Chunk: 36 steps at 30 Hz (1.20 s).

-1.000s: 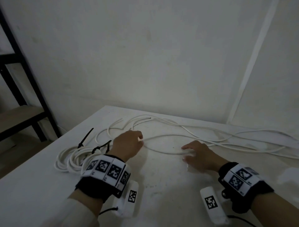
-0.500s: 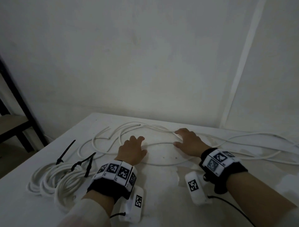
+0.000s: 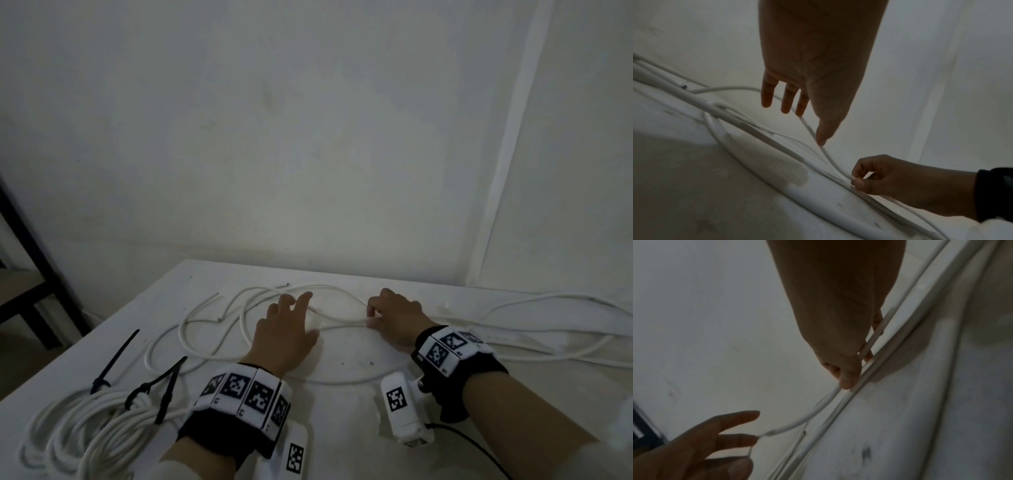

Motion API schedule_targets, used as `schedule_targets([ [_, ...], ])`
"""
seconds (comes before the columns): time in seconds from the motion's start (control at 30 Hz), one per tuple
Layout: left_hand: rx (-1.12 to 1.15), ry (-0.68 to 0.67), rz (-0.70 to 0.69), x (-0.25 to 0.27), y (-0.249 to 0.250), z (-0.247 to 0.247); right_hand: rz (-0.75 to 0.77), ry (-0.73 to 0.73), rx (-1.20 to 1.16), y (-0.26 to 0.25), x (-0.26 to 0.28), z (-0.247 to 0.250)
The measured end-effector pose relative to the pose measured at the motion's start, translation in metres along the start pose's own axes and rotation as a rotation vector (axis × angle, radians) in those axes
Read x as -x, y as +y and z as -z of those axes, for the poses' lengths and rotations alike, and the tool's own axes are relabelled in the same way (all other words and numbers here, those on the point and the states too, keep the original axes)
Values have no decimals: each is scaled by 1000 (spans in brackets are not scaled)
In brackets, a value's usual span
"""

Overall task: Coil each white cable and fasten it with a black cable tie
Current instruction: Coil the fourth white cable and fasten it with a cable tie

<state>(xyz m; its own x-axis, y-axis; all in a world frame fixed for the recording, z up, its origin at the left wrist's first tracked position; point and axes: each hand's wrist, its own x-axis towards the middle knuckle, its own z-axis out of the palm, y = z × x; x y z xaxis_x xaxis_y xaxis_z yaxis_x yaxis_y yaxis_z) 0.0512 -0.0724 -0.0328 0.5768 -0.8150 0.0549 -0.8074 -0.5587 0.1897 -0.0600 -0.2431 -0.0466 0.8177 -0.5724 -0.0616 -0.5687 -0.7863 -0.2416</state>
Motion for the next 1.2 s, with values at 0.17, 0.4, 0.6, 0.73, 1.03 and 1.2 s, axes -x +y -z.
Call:
schedule_targets([
  [0.17,-213,70,30,-1,6,5,245,205,-9,2,20,18],
  [0.4,83,323,-126,-3,4,36,366,510,-299,26,70,67],
  [0.6,537,328,-123,29,6,58,275,724,-355,66,113,107],
  [0.73,562,431,-140,43,27,65,239,723,-332,80,133,115],
  [1.03,539,645,-88,70,48,82,292,743,-285,80,175,121],
  [1.2,618,730,-41,87,49,102,246,806,-319,81,188,125],
])
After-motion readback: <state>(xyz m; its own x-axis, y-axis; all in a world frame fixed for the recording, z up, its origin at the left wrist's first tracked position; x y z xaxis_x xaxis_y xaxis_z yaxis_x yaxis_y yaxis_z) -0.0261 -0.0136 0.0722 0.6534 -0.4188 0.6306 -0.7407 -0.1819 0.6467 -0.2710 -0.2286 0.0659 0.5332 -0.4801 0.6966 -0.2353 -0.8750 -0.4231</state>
